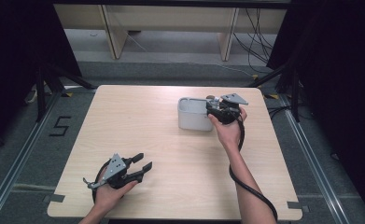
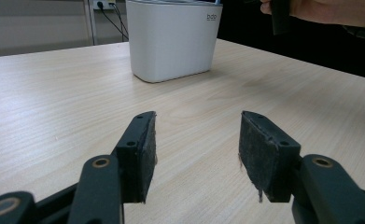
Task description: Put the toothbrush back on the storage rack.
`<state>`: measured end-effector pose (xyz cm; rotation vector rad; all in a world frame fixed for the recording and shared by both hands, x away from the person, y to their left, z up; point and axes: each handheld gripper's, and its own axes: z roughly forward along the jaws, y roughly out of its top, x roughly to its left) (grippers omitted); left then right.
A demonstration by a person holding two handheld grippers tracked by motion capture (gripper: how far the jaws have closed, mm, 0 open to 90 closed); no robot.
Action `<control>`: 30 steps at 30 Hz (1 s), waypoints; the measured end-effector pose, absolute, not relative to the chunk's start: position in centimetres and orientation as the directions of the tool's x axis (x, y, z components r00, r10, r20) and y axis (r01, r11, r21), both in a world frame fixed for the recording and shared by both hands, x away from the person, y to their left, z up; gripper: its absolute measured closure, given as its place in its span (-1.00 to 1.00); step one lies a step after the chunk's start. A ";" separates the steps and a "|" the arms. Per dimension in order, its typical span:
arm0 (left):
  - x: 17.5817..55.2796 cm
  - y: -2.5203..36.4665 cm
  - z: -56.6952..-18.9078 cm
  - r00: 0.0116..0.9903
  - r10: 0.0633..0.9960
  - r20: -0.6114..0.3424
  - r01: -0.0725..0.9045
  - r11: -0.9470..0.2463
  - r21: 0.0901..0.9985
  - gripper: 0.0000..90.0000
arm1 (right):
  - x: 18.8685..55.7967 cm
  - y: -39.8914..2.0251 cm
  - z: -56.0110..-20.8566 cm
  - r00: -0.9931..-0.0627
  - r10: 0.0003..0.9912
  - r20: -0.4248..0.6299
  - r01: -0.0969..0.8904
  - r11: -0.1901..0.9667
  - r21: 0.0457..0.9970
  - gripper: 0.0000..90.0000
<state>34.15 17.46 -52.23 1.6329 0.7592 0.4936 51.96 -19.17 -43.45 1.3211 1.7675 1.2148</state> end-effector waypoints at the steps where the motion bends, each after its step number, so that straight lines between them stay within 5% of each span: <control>1: 34.2 17.5 -52.2 0.696 0.712 -0.090 0.206 -0.078 0.975 0.02 | 51.9 -19.3 -43.4 -0.315 0.948 0.047 0.381 0.082 0.921 -0.43; 30: 34.1 17.4 -52.2 0.696 0.714 -0.084 0.200 -0.080 0.977 0.02 | 45.2 -21.6 -43.2 -0.402 0.915 -0.010 0.396 0.183 0.900 -0.50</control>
